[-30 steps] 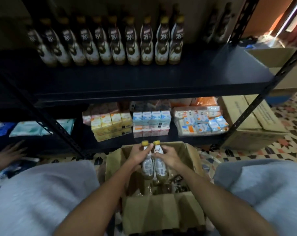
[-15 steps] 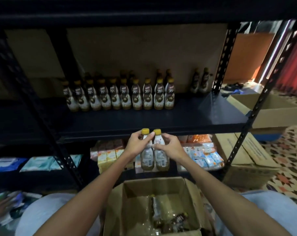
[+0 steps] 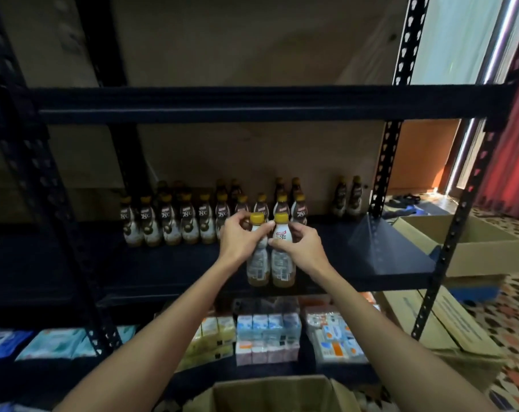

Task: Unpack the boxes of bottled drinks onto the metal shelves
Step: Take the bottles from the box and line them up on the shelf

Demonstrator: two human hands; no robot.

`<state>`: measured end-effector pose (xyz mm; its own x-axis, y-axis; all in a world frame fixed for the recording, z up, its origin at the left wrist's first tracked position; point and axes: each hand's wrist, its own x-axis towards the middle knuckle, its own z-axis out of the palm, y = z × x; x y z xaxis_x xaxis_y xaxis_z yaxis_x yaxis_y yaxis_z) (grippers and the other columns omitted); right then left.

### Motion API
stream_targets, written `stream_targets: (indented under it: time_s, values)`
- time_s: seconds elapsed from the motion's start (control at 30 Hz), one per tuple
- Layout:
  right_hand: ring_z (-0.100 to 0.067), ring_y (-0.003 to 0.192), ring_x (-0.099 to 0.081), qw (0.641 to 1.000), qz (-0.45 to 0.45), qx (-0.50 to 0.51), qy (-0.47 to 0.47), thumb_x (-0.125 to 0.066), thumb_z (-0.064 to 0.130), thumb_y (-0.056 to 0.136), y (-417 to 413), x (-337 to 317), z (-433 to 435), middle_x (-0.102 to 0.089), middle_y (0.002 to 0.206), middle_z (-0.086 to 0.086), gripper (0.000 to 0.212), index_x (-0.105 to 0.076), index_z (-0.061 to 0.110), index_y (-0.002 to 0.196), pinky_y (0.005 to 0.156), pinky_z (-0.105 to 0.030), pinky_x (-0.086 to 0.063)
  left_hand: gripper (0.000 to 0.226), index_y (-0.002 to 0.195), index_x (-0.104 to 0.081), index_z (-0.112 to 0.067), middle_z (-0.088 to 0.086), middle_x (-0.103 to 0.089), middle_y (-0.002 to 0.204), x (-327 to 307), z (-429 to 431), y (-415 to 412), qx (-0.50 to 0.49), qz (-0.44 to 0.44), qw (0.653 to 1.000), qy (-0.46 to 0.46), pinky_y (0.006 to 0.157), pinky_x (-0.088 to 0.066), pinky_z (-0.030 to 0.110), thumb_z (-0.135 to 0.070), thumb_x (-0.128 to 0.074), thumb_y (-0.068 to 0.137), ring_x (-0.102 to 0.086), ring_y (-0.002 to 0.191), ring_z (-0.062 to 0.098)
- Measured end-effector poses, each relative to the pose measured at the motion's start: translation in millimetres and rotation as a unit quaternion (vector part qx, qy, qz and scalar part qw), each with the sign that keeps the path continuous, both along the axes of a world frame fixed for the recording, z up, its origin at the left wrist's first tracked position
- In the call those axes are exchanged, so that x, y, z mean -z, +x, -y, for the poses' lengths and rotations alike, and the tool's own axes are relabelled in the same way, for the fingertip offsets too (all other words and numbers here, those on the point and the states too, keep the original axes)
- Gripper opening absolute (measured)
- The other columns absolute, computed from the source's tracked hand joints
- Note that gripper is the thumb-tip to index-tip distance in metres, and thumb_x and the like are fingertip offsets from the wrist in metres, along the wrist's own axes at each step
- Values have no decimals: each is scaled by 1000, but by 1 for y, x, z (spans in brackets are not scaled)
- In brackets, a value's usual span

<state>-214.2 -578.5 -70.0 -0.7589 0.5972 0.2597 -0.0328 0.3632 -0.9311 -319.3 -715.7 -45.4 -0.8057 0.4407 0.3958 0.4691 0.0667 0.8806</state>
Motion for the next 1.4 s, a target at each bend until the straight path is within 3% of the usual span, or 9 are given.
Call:
stream_targets:
  time_s: [0.27, 0.53, 0.7, 0.8, 0.93, 1.03, 1.1, 1.27, 1.4]
  values:
    - [-7, 100, -70, 1000, 11, 11, -2, -89, 24, 71, -25, 4, -11, -75, 108, 7, 55, -69, 20, 122, 94, -41, -57, 29, 88, -68, -18, -5, -73, 78, 7, -24, -18, -16, 14, 1000, -13, 68, -54, 22, -34, -87, 72, -70, 76, 10]
    - [-11, 119, -60, 999, 37, -11, 34, -87, 54, 63, -37, 17, -24, -62, 131, 4, 73, -61, 36, 128, 105, -42, -51, 36, 106, -60, -20, -11, -68, 92, 12, -26, -21, 18, -17, 999, -38, 69, -48, 13, -39, -79, 82, -63, 85, 0]
    - [0, 107, -58, 997, -9, 12, 75, -84, 29, 81, -25, -18, -27, -59, 120, 16, 70, -51, 27, 142, 83, -9, -44, 46, 131, -53, -25, -17, -58, 113, -11, -12, -32, 105, -32, 992, -66, 81, -52, 19, -24, -72, 90, -60, 104, 5]
    - [-1, 98, -63, 989, 22, 0, 148, -79, 30, 86, -26, -34, -28, -64, 109, 14, 44, -64, 24, 128, 89, -23, -54, 43, 129, -63, -29, -5, -65, 124, -23, -8, -46, 163, -81, 967, -176, 85, -50, 22, -8, -65, 92, -62, 108, 13]
    - [-10, 85, -61, 974, 73, 18, 212, -76, 25, 89, -31, -37, -29, -64, 93, 13, 26, -67, 31, 113, 91, -40, -55, 46, 130, -62, -23, -1, -66, 124, -31, -16, -45, 85, -142, 956, -243, 89, -44, 22, -25, -76, 86, -60, 112, 11]
    - [-14, 95, -62, 972, 78, 24, 219, -74, 23, 90, -32, -38, -27, -62, 96, 11, 24, -66, 28, 113, 91, -35, -50, 49, 123, -61, -24, -6, -67, 103, -31, -21, -42, 20, -147, 957, -248, 78, -50, 26, -41, -80, 80, -63, 97, 11]
    - [-10, 93, -57, 972, 78, 25, 222, -73, 23, 91, -32, -38, -25, -60, 95, 12, 26, -65, 25, 115, 88, -31, -46, 56, 129, -55, -26, -8, -63, 112, -32, -21, -44, 39, -146, 952, -266, 86, -53, 33, -44, -78, 81, -60, 104, 13]
    - [-11, 95, -55, 971, 79, 27, 223, -73, 22, 90, -33, -33, -29, -54, 87, 21, 24, -64, 26, 112, 90, -32, -45, 51, 133, -60, -29, 0, -55, 140, -44, -16, -50, 123, -147, 931, -311, 96, -46, 26, -9, -70, 88, -54, 123, 17]
    - [-13, 95, -59, 974, 78, 24, 213, -73, 23, 90, -34, -33, -28, -57, 92, 16, 26, -64, 28, 114, 86, -31, -48, 46, 123, -62, -21, 4, -66, 118, -39, -23, -45, 28, -165, 937, -306, 83, -48, 27, -33, -80, 82, -62, 108, 19]
